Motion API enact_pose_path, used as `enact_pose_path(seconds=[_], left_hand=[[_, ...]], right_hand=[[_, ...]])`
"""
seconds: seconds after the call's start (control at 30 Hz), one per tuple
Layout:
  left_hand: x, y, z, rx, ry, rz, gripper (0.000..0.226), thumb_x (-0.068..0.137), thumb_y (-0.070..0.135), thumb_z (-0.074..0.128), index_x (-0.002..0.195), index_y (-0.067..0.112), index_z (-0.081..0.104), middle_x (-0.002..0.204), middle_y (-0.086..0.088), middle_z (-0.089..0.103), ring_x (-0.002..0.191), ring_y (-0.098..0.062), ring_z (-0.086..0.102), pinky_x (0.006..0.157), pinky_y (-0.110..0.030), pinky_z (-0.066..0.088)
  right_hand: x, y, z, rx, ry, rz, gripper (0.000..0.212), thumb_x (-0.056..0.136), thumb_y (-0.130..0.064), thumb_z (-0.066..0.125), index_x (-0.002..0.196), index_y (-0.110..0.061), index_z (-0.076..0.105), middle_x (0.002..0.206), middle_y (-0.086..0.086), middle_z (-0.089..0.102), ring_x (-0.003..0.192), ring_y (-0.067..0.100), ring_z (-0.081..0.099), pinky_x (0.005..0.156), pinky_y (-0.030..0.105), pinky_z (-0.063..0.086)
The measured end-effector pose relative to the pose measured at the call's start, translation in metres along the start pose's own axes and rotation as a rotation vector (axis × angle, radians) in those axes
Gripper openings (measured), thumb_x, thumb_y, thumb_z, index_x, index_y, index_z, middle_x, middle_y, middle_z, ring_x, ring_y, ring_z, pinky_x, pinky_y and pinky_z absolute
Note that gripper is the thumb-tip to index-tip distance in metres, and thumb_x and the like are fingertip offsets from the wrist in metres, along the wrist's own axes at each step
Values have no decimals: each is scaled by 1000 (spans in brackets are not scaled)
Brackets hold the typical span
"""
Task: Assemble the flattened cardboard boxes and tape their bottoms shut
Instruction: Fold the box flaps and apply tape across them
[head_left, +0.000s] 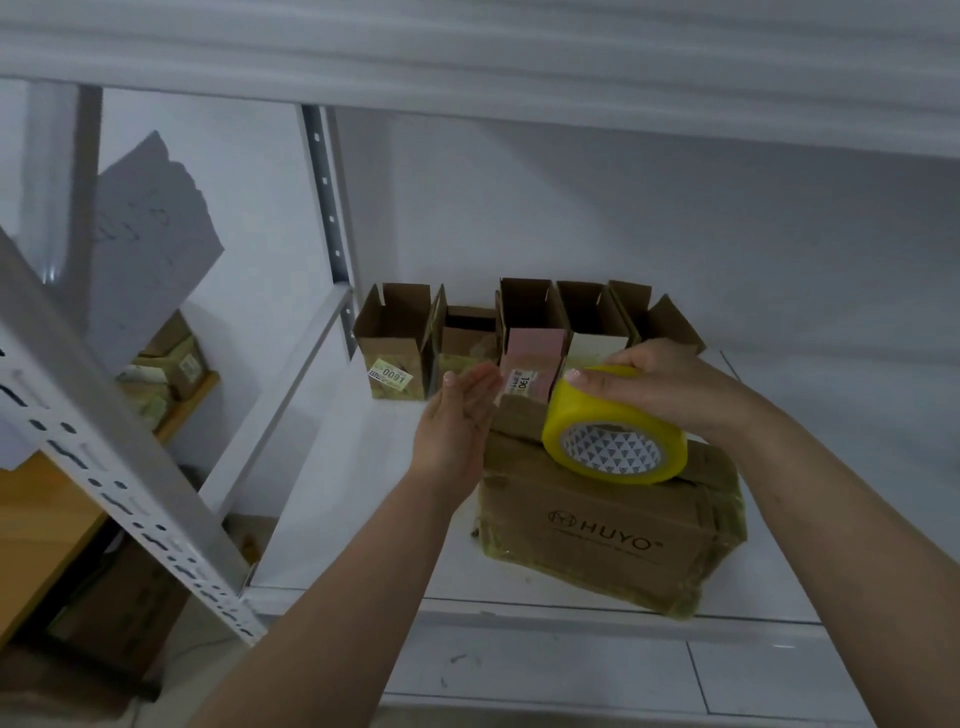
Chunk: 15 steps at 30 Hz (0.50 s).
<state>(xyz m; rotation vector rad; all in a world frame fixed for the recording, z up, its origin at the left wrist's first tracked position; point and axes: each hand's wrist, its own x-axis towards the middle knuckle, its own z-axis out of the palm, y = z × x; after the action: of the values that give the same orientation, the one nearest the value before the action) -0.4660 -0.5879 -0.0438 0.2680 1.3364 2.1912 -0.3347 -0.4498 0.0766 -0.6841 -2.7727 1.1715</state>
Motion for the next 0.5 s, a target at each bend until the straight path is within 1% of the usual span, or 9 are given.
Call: enact_pose_path(seconds=[0.03, 0.07, 0.1, 0.17, 0.2, 0.27, 0.33, 0.4, 0.5], left_hand=[[0, -1, -2, 17, -2, -13, 50, 107, 34, 23, 134, 3, 51, 129, -8, 62, 117, -14, 60, 91, -20, 48], [-2, 0, -4, 39, -3, -24, 49, 107, 34, 24, 132, 4, 53, 122, -6, 66, 111, -13, 63, 87, -20, 51], [-3, -2, -6, 65, -1, -31, 47, 106, 34, 27, 129, 5, 56, 111, -4, 71, 101, -12, 67, 80, -20, 53], [-4, -7, -10, 112, 15, -33, 44, 106, 34, 32, 124, 5, 60, 91, -1, 75, 84, -12, 71, 69, -22, 56], [-4, -8, -11, 122, 29, -31, 42, 105, 33, 35, 122, 5, 61, 88, -2, 75, 81, -13, 71, 67, -23, 56], [-2, -8, -11, 128, 58, -22, 41, 104, 33, 39, 124, 3, 59, 98, -10, 72, 89, -20, 70, 74, -28, 56], [-3, -11, -13, 133, 53, -15, 41, 103, 33, 41, 126, 3, 58, 110, -16, 68, 100, -26, 67, 83, -33, 55], [-6, -16, -15, 153, 43, -34, 38, 103, 33, 42, 124, 7, 60, 115, -14, 67, 106, -26, 66, 88, -36, 55], [-7, -24, -19, 144, 26, -78, 29, 103, 33, 43, 115, 15, 63, 112, -9, 69, 107, -25, 66, 93, -42, 54]], right_hand=[[0, 0, 0, 14, 10, -3, 59, 60, -69, 59, 94, -22, 72, 90, -2, 72, 83, 13, 69, 81, 33, 56], [1, 0, 1, 29, 24, -8, 62, 60, -69, 59, 97, -22, 72, 92, -2, 72, 84, 14, 69, 81, 34, 56], [1, 1, 2, 43, 42, -14, 64, 61, -69, 58, 100, -20, 72, 93, -1, 71, 85, 15, 68, 81, 34, 56], [2, 0, 4, 60, 71, -22, 67, 62, -67, 58, 104, -17, 71, 95, -1, 69, 86, 14, 67, 75, 30, 54], [2, -1, 6, 63, 82, -27, 67, 62, -68, 57, 104, -17, 70, 96, -1, 68, 86, 13, 66, 72, 27, 52], [3, -1, 8, 74, 107, -30, 67, 61, -69, 57, 103, -18, 70, 95, -1, 68, 86, 12, 64, 69, 26, 50], [4, -1, 9, 83, 128, -23, 65, 61, -68, 59, 101, -18, 71, 94, -1, 69, 85, 13, 65, 71, 27, 52], [4, 0, 8, 78, 136, -20, 63, 63, -67, 60, 100, -18, 72, 93, -1, 70, 85, 13, 66, 73, 29, 53], [6, 0, 9, 73, 130, -22, 61, 63, -66, 62, 97, -18, 73, 91, 0, 71, 83, 13, 67, 76, 31, 55]])
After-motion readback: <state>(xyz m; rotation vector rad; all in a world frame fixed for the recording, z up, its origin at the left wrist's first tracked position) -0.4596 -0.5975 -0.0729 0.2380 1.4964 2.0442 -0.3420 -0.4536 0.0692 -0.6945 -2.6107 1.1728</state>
